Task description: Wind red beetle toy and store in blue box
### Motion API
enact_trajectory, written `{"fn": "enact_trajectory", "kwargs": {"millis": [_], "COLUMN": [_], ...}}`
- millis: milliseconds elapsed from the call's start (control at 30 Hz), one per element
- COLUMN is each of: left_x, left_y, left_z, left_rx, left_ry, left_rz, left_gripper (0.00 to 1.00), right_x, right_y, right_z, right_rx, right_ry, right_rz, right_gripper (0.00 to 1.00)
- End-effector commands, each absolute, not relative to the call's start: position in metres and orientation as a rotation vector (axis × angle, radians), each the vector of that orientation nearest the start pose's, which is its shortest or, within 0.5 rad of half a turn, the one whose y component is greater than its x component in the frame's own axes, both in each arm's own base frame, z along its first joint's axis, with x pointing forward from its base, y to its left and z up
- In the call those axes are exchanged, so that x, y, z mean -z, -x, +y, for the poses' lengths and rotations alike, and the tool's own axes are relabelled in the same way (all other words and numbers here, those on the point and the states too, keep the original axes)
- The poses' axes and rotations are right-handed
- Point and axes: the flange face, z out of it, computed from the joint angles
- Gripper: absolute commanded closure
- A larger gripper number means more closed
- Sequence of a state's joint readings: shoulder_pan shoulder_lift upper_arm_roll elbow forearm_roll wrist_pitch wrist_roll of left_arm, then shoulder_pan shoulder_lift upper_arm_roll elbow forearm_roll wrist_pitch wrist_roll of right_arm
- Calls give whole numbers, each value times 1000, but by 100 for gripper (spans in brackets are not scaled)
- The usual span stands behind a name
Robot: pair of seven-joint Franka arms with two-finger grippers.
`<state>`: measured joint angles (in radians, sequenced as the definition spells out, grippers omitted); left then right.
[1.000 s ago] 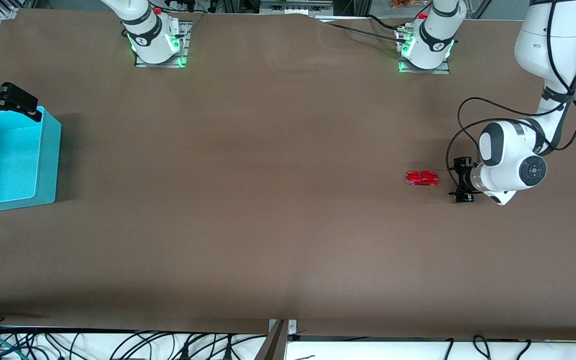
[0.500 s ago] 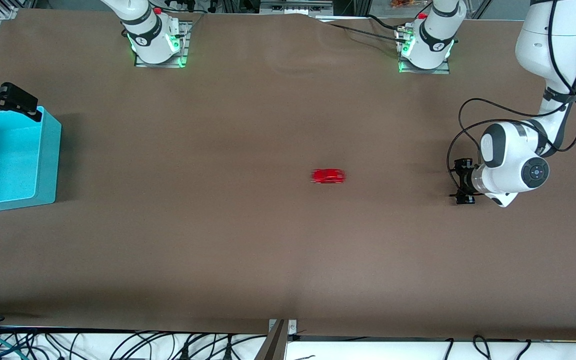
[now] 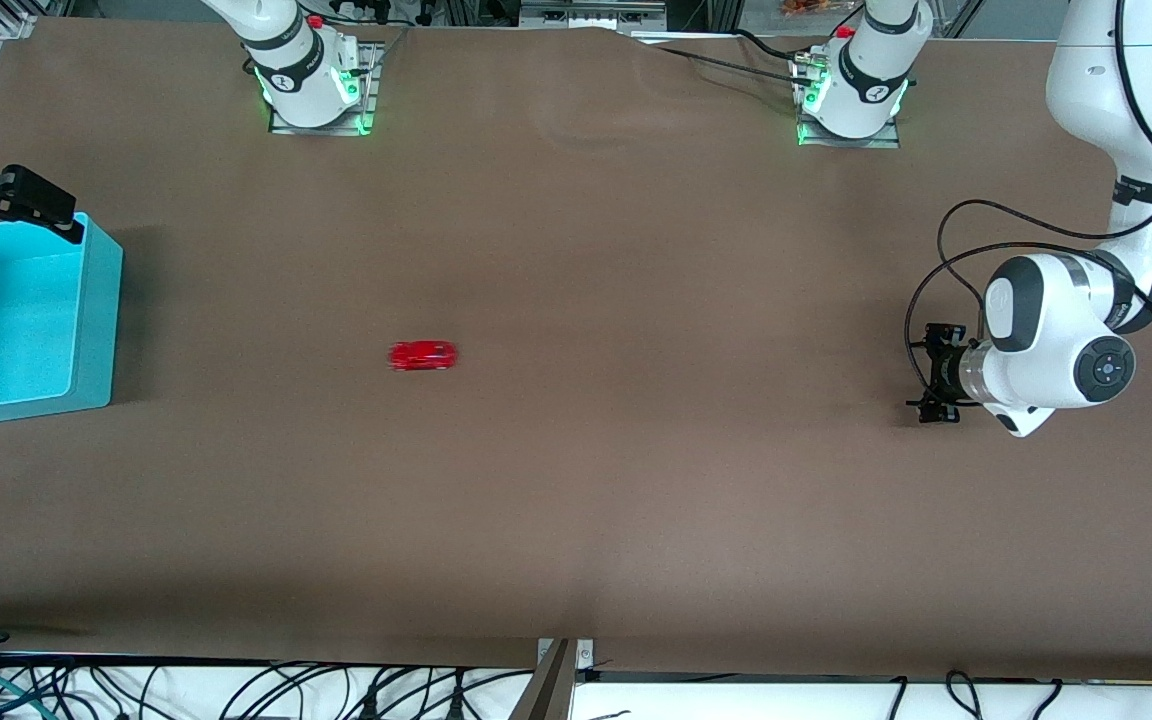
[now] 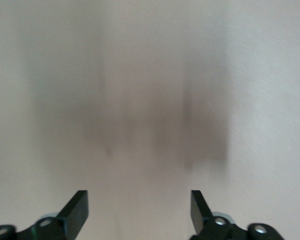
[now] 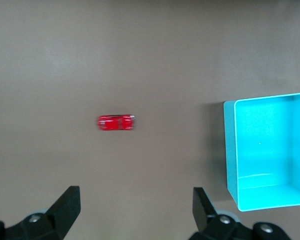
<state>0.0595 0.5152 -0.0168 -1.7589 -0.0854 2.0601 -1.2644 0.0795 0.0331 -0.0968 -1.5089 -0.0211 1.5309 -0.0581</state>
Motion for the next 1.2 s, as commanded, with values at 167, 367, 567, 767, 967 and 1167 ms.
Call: {"fn": "enact_trajectory", "kwargs": {"millis": [167, 367, 567, 767, 967, 1167], "left_x": [-318, -346, -387, -417, -445, -481], "left_y": [-642, -649, -655, -666, -670, -672], "left_z": [24, 28, 33, 33, 33, 34], "left_rx": [-293, -314, -360, -282, -243, -231], "left_ry": [2705, 2833, 2969, 3005, 3060, 3103], "left_rz": [-1535, -1310, -1006, -971, -846, -708], "left_gripper": [0, 0, 0, 0, 0, 0], "right_x": [-637, -637, -637, -637, -637, -637], "right_y": [-561, -561, -561, -561, -561, -561], "right_z": [-12, -12, -12, -12, -12, -12], "right_rx": [-26, -26, -26, -26, -28, -38], "right_ry": [3164, 3164, 3164, 3164, 3164, 3163], "right_rz": [-71, -71, -71, -71, -71, -73], "right_gripper": [0, 0, 0, 0, 0, 0]}}
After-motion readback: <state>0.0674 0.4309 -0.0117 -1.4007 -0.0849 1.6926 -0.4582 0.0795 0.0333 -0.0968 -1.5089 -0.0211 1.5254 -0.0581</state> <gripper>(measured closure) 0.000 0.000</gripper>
